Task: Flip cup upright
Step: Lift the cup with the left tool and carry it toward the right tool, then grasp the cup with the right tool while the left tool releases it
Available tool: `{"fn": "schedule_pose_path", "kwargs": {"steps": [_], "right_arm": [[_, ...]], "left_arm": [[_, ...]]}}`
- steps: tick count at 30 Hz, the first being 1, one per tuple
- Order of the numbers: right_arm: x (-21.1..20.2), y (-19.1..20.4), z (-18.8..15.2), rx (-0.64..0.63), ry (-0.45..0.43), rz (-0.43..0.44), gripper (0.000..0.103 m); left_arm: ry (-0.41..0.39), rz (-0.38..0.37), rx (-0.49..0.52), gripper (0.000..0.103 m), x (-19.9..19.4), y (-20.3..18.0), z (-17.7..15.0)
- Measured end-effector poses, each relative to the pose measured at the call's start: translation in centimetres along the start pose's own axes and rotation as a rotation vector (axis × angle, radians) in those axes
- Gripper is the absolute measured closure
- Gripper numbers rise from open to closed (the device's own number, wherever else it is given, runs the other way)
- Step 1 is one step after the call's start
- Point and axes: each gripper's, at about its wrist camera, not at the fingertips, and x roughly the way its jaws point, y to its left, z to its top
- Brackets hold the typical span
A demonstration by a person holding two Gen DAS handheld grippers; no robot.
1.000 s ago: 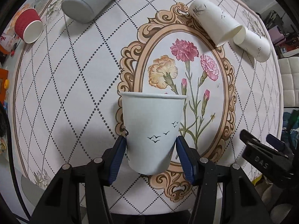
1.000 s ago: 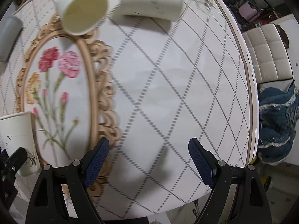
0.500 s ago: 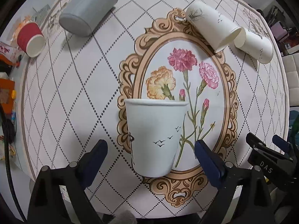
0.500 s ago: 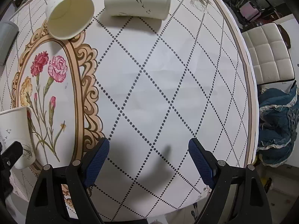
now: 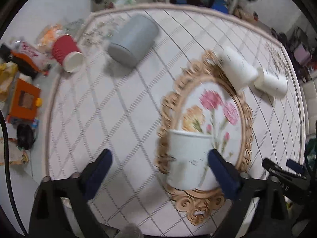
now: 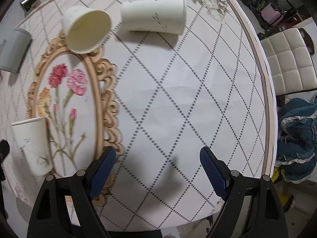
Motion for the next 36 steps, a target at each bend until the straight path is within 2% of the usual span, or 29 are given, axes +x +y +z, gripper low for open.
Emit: {"fn": "schedule_pose_path", "kwargs": {"steps": [3, 7, 14, 20, 26, 32, 36], "right_arm": [[-1.4, 1.6, -0.2, -0.021, -0.015, 0.041, 0.015], [-3.6, 4.7, -0.3, -0.066, -0.032, 0.091, 0.015], [-6.4, 11.4, -0.7, -0.174, -0.043, 0.139, 0.015], [-5.9, 15.7, -0.4, -0.191, -0.020, 0.133, 0.015], [-3.5, 17.6, 0.2, -0.179, 0.019, 0.115, 0.015], [-1.8, 18.8, 0.4, -0.156, 0.055, 0.125, 0.024], [-0.6, 19.5, 0.3, -0.154, 0.085, 0.117, 0.040]], "left_arm": [[-0.050, 0.050, -0.036, 0.000, -1.0, 2.8, 0.0], [-0.068, 0.124, -0.057, 0.000, -1.1, 6.1, 0.1], [0.045, 0.208, -0.072, 0.000, 2.2, 11.2, -1.2], [0.113, 0.224, -0.053, 0.000, 4.5, 13.6, -2.8], [0.156, 0.216, -0.052, 0.000, 5.8, 14.8, -3.2], [0.191, 0.208, -0.025, 0.000, 6.8, 14.8, -3.2], [0.200, 0.198, -0.010, 0.000, 7.1, 14.5, -3.0]]}}
